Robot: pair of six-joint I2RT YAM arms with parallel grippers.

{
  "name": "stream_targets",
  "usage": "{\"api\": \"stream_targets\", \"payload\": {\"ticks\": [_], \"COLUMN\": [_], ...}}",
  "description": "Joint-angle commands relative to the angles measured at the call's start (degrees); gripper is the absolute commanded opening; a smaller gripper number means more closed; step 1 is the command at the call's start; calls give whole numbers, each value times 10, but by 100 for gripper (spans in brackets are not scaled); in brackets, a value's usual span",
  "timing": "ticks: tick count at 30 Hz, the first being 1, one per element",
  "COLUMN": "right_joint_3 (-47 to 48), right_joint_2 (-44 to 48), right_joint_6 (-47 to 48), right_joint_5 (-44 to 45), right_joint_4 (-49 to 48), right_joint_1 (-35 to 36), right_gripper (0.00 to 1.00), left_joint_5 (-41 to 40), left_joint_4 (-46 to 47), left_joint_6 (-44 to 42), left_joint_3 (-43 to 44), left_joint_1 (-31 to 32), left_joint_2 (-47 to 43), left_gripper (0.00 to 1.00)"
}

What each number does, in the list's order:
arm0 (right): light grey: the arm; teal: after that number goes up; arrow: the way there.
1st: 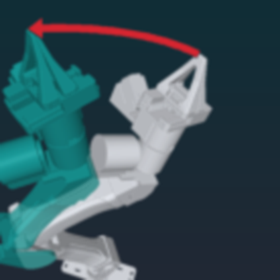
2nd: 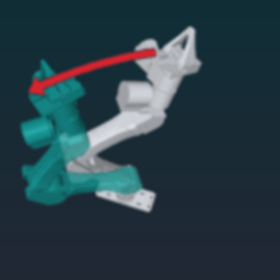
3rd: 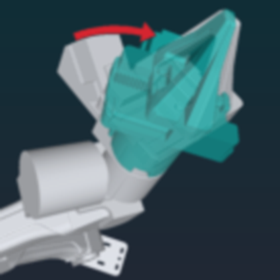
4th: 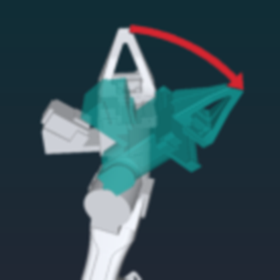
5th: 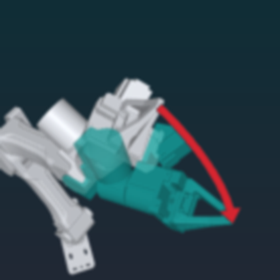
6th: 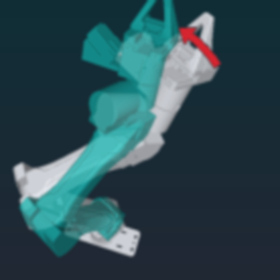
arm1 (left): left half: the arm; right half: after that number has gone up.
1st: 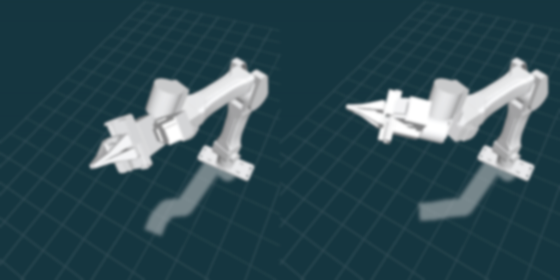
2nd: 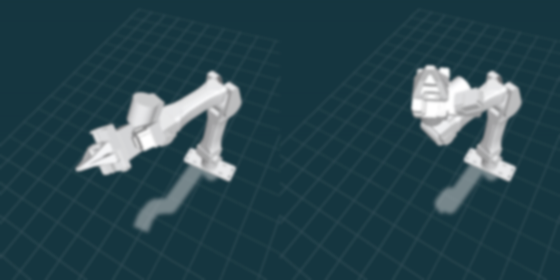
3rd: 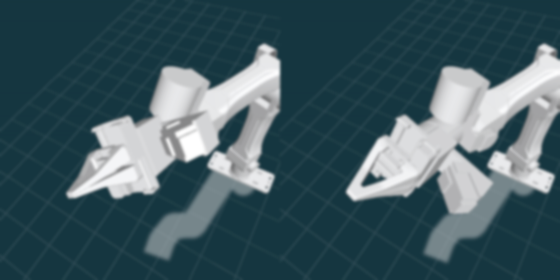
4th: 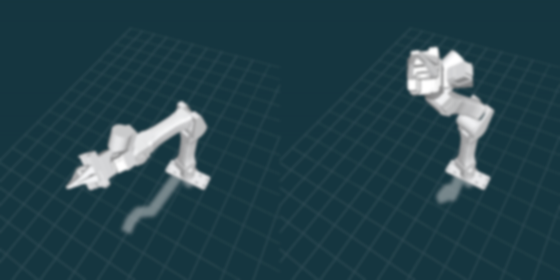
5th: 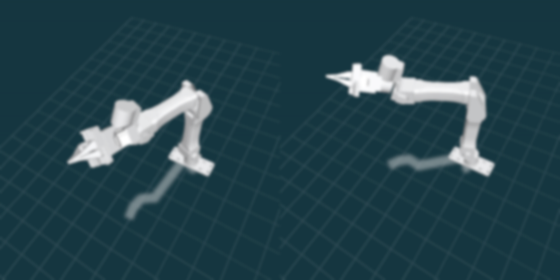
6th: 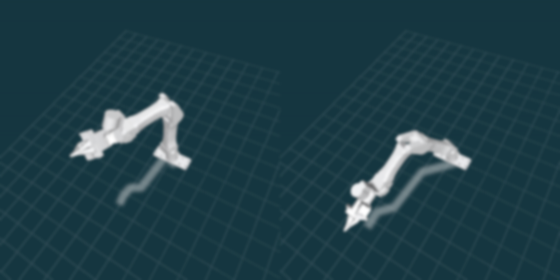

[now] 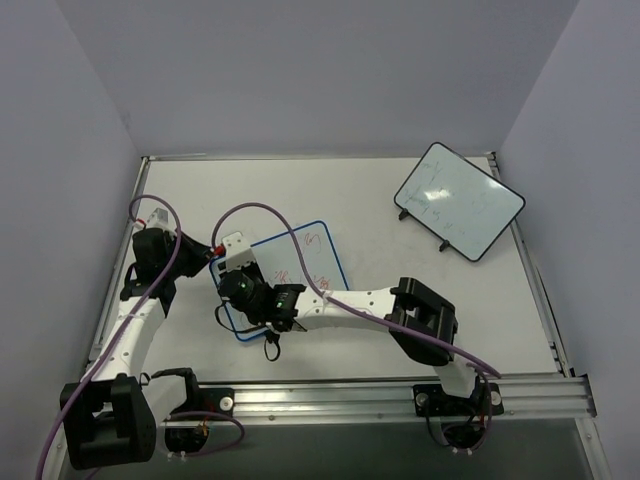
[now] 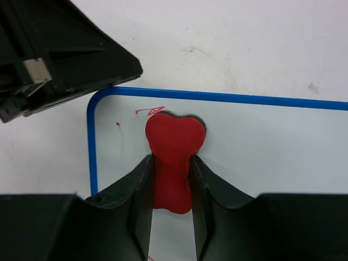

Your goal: Erase the whiteboard

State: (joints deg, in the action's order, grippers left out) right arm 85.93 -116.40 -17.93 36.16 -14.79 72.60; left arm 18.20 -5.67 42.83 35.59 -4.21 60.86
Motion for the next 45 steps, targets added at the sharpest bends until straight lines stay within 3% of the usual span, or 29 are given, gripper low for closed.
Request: {"api": "stream_targets", "payload": {"ticks": [1,9,23,45], "right_joint_3": [-23,-24,61,65], "right_joint_2": [29,31,-24,-30], "right_joint_6": [0,3,12,-4], "right_joint_5": [52,44,-3,2], "right_joint_4": [20,10,20,41], "right_joint_1": [-28,-33,-9,16], "right_gripper": [0,0,0,0], "left_joint_5": [15,15,11,9], "left_joint_4": [15,14,8,12], "left_joint_6": [-7,-8,-13,-11], "left_joint_3": [-5,-3,0,2], "left_joint_1": [7,8,10,12], "left_joint_2": [-12,-14,-15,-12], "left_gripper": [2,2,2,2]}}
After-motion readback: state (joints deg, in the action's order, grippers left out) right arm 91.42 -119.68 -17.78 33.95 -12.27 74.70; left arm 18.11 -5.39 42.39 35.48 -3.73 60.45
